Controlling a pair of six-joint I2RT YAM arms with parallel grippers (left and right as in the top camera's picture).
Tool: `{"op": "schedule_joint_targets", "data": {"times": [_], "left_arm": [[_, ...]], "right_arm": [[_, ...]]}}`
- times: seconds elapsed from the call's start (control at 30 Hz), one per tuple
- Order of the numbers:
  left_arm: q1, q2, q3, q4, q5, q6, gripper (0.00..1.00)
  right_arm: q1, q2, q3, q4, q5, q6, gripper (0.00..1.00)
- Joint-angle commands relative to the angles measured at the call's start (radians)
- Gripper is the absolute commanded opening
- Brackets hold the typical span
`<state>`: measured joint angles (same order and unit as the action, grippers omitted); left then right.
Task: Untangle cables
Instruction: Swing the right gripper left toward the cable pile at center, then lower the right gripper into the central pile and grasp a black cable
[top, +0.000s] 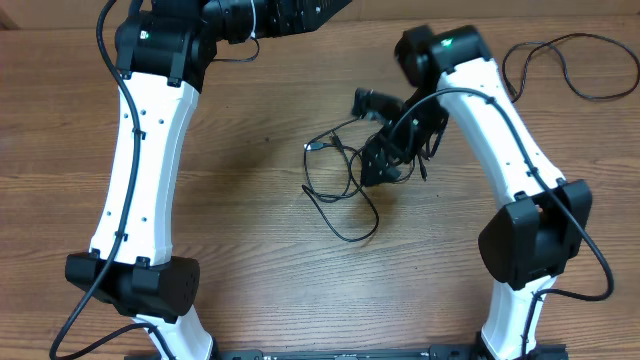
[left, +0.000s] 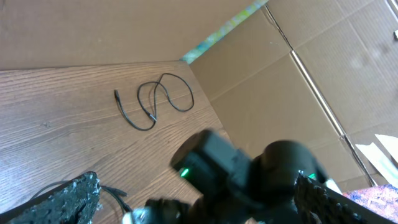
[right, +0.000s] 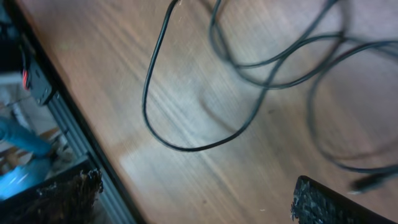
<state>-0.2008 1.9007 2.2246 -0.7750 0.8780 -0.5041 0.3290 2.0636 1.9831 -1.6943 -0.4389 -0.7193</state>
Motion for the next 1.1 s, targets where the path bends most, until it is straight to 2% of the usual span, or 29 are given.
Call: {"op": "schedule_joint_targets", "data": {"times": [0.0, 0.27, 0.6, 0.83, 1.07], "left_arm": [[0.004, 0.003, 0.009, 0.001, -0.003, 0.011, 1.0], [0.004, 0.003, 0.009, 0.001, -0.003, 0.011, 1.0], [0.004, 0.003, 0.009, 0.001, -0.003, 0.011, 1.0], [0.004, 0.003, 0.009, 0.001, -0.003, 0.011, 1.0], [0.004, 0.003, 0.009, 0.001, -0.003, 0.011, 0.99]], "right_arm": [[0.019, -0.008, -0.074, 0.001, -0.009, -0.016, 1.0], [0.102, -0.008, -0.228, 0.056, -0.008, -0.016, 1.0], [0.193, -0.008, -0.262, 0.08, 0.001, -0.011, 1.0], [0.232, -0.011, -0.262, 0.195, 0.225, 0.297, 1.0], [0.234, -0.069, -0.262, 0.194, 0.293, 0.378, 1.0]]}}
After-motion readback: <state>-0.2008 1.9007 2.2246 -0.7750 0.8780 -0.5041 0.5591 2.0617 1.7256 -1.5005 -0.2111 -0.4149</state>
